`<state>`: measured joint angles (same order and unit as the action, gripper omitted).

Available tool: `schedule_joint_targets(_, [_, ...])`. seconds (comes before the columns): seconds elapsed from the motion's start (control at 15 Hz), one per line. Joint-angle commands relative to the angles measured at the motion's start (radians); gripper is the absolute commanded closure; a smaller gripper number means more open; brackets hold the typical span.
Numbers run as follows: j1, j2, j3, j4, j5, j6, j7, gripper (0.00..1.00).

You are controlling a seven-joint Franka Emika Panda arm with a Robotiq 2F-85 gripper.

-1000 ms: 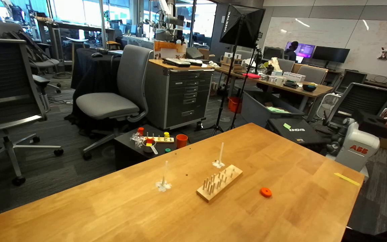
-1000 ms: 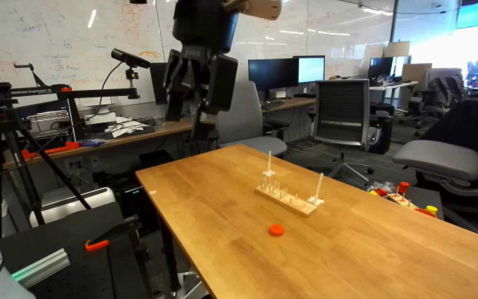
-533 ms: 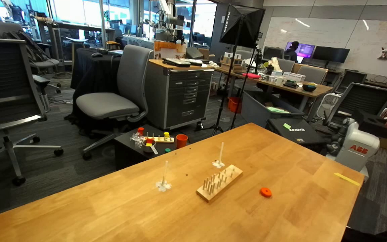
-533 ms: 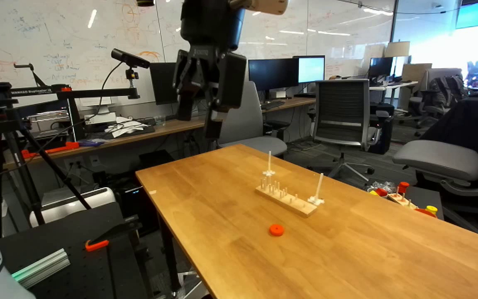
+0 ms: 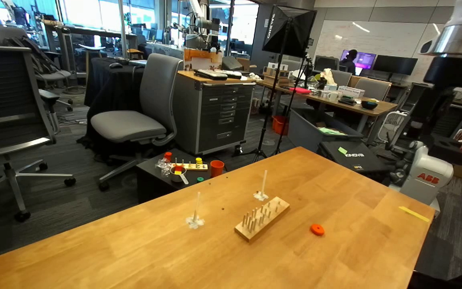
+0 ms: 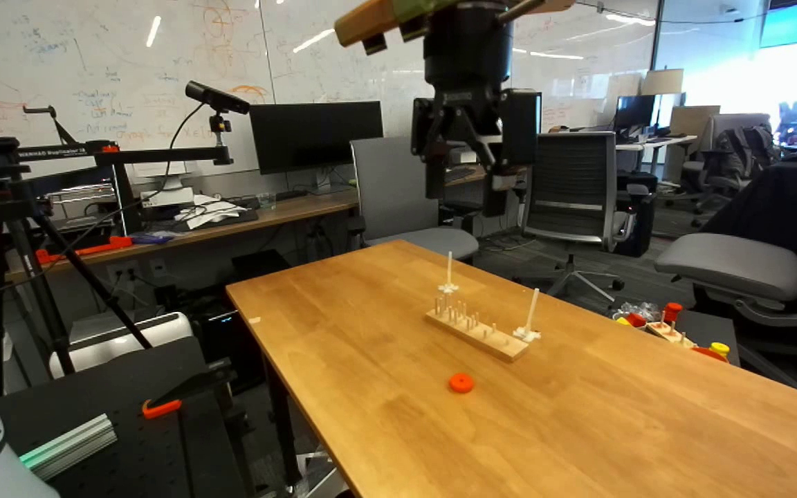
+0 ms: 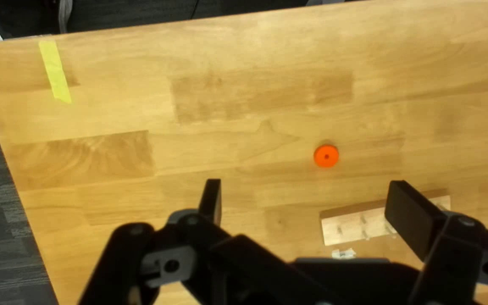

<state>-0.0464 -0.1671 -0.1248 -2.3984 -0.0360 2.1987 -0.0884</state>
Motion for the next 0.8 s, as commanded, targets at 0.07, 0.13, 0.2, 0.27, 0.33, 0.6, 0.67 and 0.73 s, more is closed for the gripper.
schedule_joint_targets(0.07, [-0.001,0.286,0.040,0.231,-0.003,0.048,0.092,0.00])
schedule_joint_targets(0.13, [0.002,0.341,0.046,0.271,-0.003,0.049,0.109,0.00])
schedule_joint_targets(0.2, [0.007,0.392,0.051,0.308,-0.004,0.047,0.124,0.00])
schedule_joint_targets(0.27, [0.012,0.442,0.056,0.347,-0.008,0.040,0.137,0.00])
schedule_joint_targets(0.33, [0.017,0.495,0.059,0.384,-0.009,0.036,0.148,0.00])
schedule_joint_targets(0.6, [0.040,0.661,0.073,0.510,-0.010,0.004,0.159,0.00])
schedule_joint_targets(0.67, [0.044,0.691,0.077,0.530,-0.004,-0.002,0.157,0.00])
schedule_joint_targets(0.73, [0.051,0.719,0.081,0.550,-0.005,-0.008,0.158,0.00])
